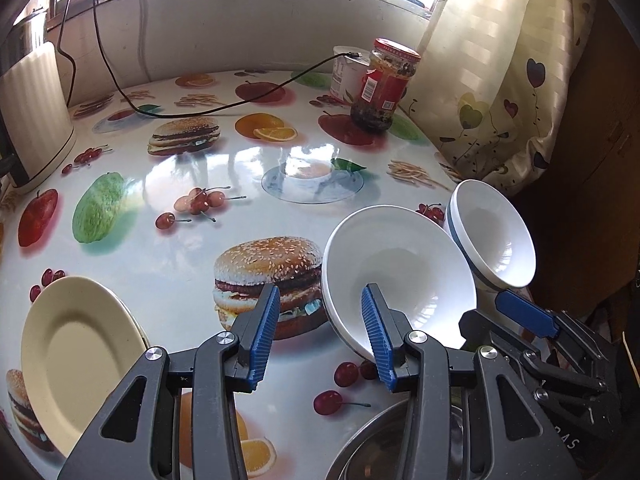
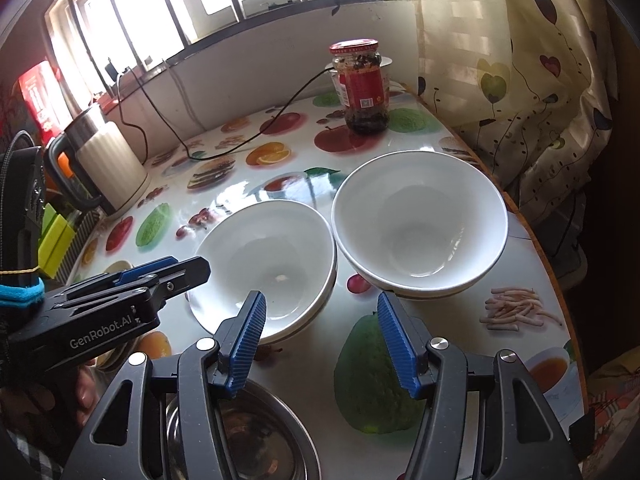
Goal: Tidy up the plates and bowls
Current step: 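Close the left gripper on the rim of a white bowl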
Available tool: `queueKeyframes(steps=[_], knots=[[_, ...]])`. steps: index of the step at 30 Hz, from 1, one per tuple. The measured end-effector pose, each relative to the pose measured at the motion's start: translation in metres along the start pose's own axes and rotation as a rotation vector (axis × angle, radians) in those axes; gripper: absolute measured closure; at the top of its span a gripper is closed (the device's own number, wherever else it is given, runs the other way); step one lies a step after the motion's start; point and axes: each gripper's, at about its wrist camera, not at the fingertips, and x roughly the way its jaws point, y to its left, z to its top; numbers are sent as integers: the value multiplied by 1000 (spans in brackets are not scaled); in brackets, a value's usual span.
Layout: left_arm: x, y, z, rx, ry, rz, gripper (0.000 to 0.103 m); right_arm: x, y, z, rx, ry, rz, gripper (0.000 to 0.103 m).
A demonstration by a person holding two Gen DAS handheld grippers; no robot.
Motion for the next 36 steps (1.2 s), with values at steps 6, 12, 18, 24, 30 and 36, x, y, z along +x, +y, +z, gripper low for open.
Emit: queueKeyframes(steps=[6, 12, 18, 24, 30, 36], knots=[[9, 1, 2, -6, 14, -2, 66, 11, 3, 0, -1, 15, 8, 58], [11, 4, 3, -17, 6, -9, 77, 17, 1, 5, 12, 13, 15, 65], [13, 1, 5, 0, 5, -9, 85, 23, 2, 7, 17, 17, 13, 72], [14, -2, 5, 14, 1, -16, 92, 25, 0, 8, 24, 16, 11, 79], [14, -4, 4, 23, -5, -8, 93, 26, -3, 8, 34, 13, 11, 83], [13, -4, 4, 24, -5, -9, 93, 26, -4, 9, 35, 13, 11, 84]])
